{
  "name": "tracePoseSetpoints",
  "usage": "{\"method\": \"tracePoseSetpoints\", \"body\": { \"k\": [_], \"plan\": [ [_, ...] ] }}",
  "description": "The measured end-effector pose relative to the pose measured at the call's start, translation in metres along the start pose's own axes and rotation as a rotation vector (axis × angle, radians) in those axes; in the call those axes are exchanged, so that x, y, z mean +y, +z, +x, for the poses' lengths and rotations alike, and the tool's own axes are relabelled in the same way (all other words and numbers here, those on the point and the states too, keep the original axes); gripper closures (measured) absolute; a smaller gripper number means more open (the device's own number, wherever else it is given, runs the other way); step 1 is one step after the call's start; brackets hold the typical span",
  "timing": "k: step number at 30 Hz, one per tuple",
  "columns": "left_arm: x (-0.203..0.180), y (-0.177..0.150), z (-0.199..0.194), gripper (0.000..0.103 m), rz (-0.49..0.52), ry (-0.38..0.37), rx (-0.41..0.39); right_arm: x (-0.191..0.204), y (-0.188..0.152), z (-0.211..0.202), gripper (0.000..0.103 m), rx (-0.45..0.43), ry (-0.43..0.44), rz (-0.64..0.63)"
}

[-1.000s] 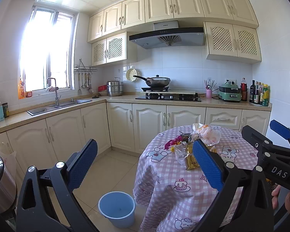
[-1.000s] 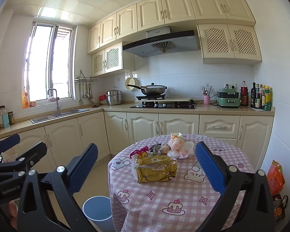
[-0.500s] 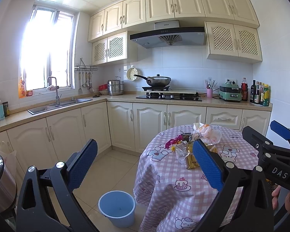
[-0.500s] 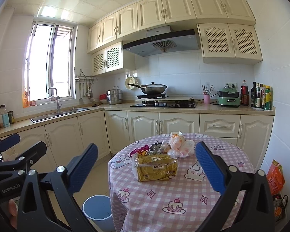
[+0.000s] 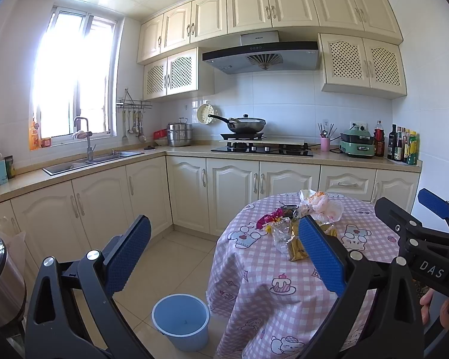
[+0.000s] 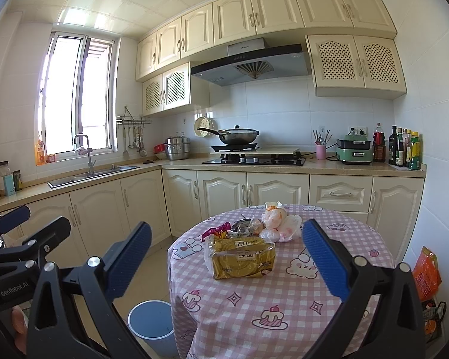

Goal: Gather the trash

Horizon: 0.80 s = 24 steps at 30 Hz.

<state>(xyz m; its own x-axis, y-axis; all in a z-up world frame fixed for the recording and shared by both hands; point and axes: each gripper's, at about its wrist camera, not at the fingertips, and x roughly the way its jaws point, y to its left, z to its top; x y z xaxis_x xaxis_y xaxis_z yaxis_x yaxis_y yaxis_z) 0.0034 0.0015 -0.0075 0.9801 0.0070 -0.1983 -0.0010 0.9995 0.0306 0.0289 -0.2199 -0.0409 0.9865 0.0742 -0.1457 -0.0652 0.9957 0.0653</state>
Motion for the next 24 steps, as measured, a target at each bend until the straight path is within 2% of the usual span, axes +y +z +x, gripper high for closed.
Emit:
{"method": "tracePoseSetpoints", "body": {
  "k": [24],
  "plan": [
    [0.0012, -0.0008, 0.0000, 0.007, -0.004, 0.000, 0.002, 0.0010, 0.0031, -0.0012, 0.004, 0.010, 0.006, -0.004]
  ]
}}
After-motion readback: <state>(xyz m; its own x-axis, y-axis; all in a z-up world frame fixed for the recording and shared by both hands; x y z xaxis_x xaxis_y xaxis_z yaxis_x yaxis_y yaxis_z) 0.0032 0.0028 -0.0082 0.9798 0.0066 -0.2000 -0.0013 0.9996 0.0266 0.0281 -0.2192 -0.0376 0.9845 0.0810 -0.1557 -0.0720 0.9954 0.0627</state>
